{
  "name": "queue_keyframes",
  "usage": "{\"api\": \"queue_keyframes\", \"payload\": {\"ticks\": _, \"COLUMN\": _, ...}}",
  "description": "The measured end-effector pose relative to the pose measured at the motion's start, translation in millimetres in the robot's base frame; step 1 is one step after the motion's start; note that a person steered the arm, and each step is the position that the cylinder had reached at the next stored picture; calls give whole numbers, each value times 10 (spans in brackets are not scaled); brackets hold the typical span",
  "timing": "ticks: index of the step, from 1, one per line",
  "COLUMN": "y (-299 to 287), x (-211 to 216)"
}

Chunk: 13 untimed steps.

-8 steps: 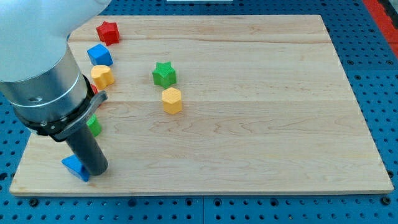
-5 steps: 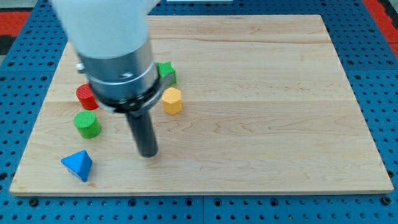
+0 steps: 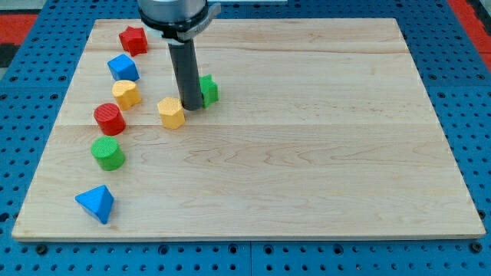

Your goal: Slide green star to the right of red star

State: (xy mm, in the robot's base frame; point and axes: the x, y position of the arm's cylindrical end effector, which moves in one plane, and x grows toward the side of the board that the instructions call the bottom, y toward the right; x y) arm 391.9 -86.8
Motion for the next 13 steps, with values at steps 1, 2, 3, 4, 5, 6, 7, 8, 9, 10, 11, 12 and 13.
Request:
{"api": "queue_keyframes", "payload": {"ticks": 1, "y": -25, "x": -308}}
{"api": "queue_keyframes", "payload": {"ticks": 2, "y": -25, "x": -300}}
{"api": "queue_keyframes", "payload": {"ticks": 3, "y": 34, "x": -251}}
{"api": "queue_keyframes", "payload": {"ticks": 4, "y": 231, "x": -252}}
{"api": "queue_keyframes", "payload": {"ticks": 5, "y": 353, "x": -295}}
{"api": "queue_keyframes", "payload": {"ticks": 6, "y": 461, "x": -338}}
{"api": "queue_keyframes", "payload": {"ticks": 7, "y": 676, "x": -352}}
{"api": "queue_keyframes", "payload": {"ticks": 8, "y": 818, "x": -539}}
{"api": "queue_keyframes", "payload": {"ticks": 9, "y": 824, "x": -889}}
{"api": "queue_keyframes", "payload": {"ticks": 10, "y": 815, "x": -1219}}
{"api": "queue_keyframes", "payload": {"ticks": 11, "y": 691, "x": -1589}}
{"api": "queue_keyframes", "payload": {"ticks": 12, "y": 440, "x": -1902}}
{"api": "queue_keyframes", "payload": {"ticks": 13, "y": 272, "x": -1993}}
